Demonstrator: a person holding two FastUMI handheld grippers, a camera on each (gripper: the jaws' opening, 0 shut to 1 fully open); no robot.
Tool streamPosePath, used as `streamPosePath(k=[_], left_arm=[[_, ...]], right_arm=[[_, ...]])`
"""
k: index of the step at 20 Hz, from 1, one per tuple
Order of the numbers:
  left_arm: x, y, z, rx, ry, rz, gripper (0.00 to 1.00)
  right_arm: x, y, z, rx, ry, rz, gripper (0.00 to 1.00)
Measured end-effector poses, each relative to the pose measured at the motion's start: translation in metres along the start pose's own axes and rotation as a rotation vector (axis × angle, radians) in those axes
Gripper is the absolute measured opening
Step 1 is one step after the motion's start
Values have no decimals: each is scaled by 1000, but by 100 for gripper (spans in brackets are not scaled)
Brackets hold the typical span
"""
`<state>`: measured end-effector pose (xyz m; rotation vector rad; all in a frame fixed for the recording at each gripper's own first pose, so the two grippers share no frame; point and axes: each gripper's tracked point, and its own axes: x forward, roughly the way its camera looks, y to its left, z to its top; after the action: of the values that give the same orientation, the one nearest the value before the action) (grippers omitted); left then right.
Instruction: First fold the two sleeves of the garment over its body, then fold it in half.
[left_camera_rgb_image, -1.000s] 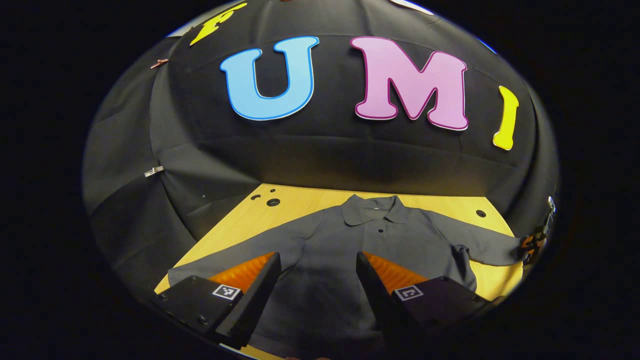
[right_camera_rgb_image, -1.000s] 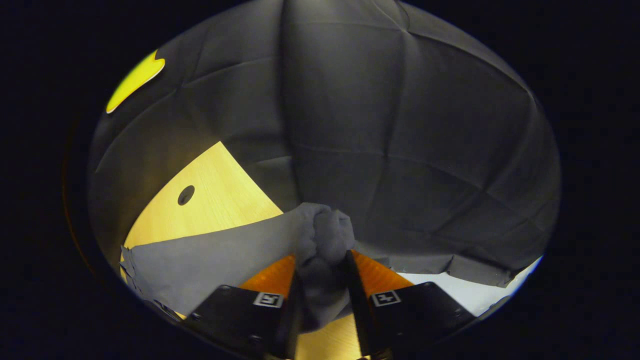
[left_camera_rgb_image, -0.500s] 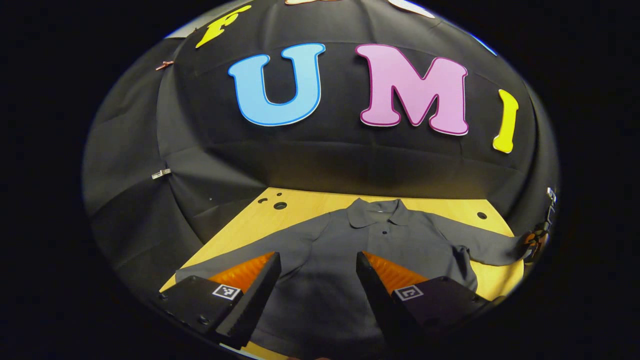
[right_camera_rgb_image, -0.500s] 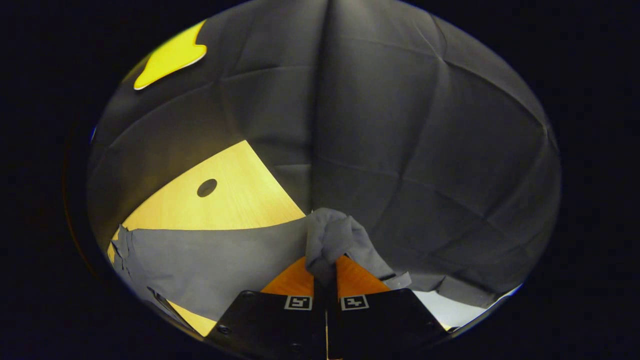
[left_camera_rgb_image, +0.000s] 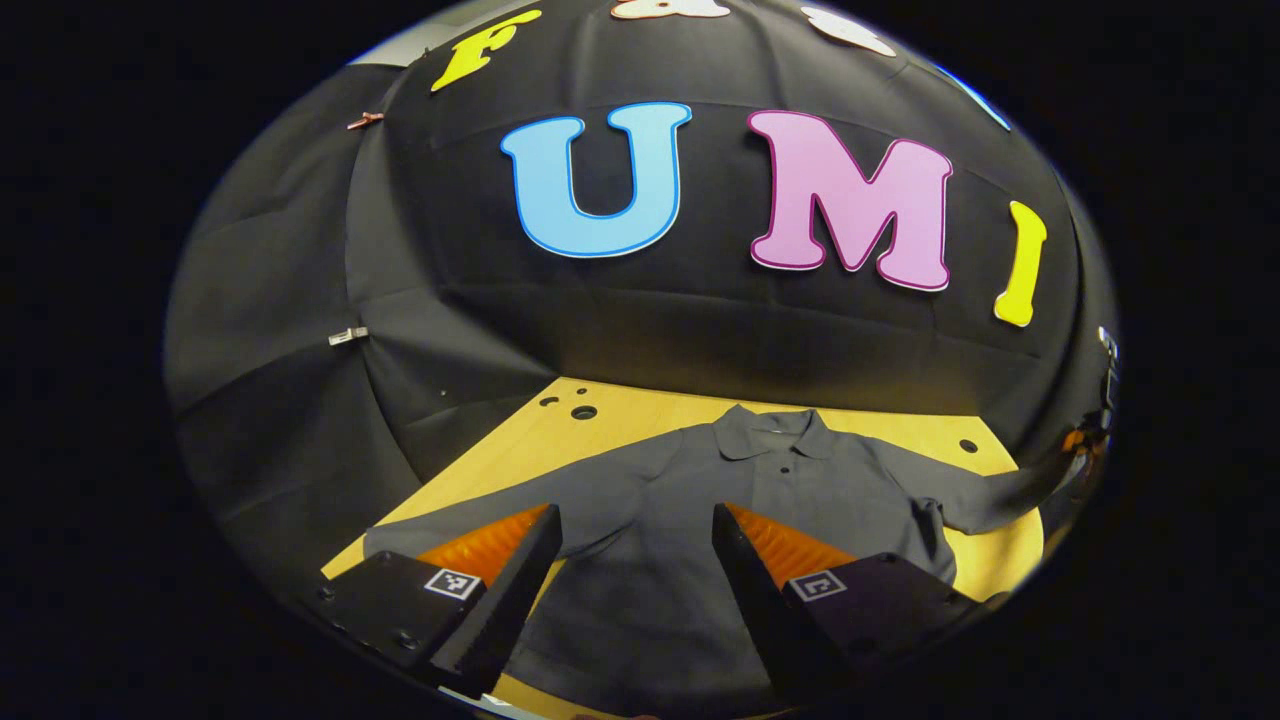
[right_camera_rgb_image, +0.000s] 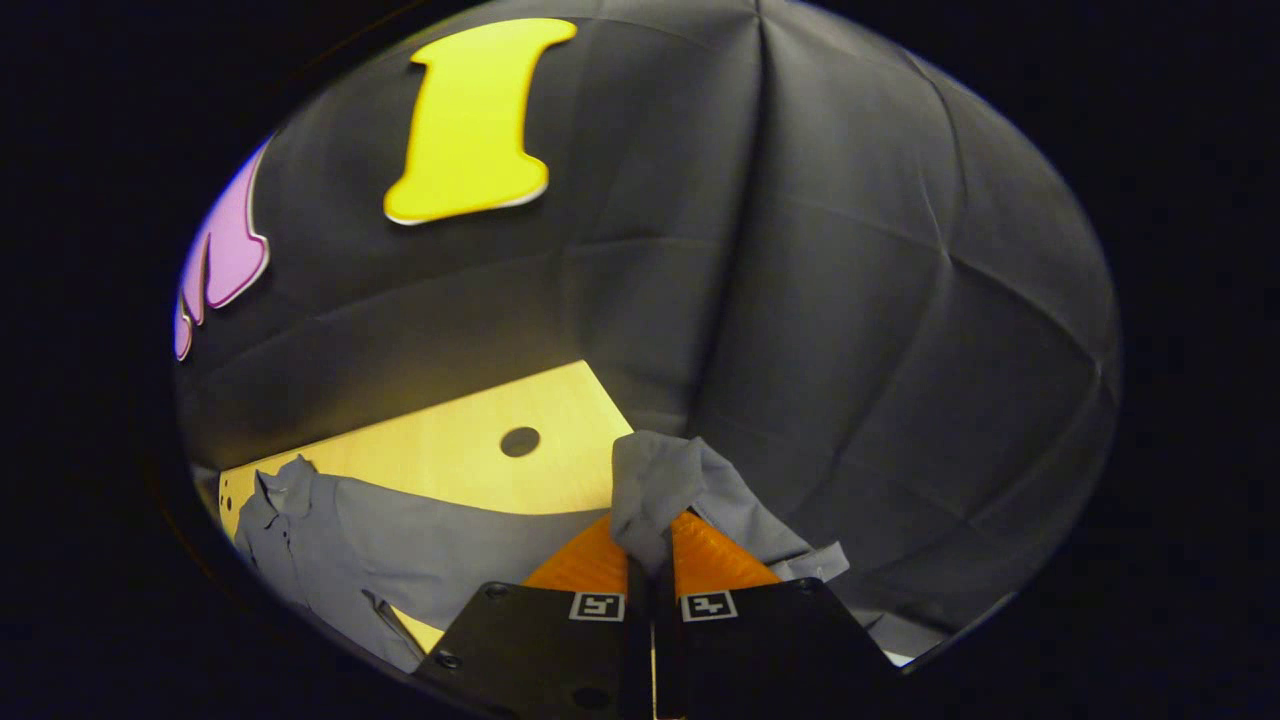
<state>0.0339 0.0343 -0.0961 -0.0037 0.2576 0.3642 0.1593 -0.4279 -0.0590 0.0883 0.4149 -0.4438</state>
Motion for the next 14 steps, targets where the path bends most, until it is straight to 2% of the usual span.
streamPosePath(k=[5,7,8,9,14], left_arm=[[-7,11,-7,1,2,3,96],[-8,14,-7,-9,-1,-2,96],[-8,15,-9,-13,1,-6,99],[-9,18,-8,-18,0,-8,95],[-11,41,-12,-45,14,5,96]], right_arm=[[-42,53,33,-168,-57,97,6],[-61,78,50,-175,-60,158,6],[-70,87,57,-188,-64,177,6],[-76,98,61,-203,-70,195,6],[-126,144,82,-291,-84,301,6]])
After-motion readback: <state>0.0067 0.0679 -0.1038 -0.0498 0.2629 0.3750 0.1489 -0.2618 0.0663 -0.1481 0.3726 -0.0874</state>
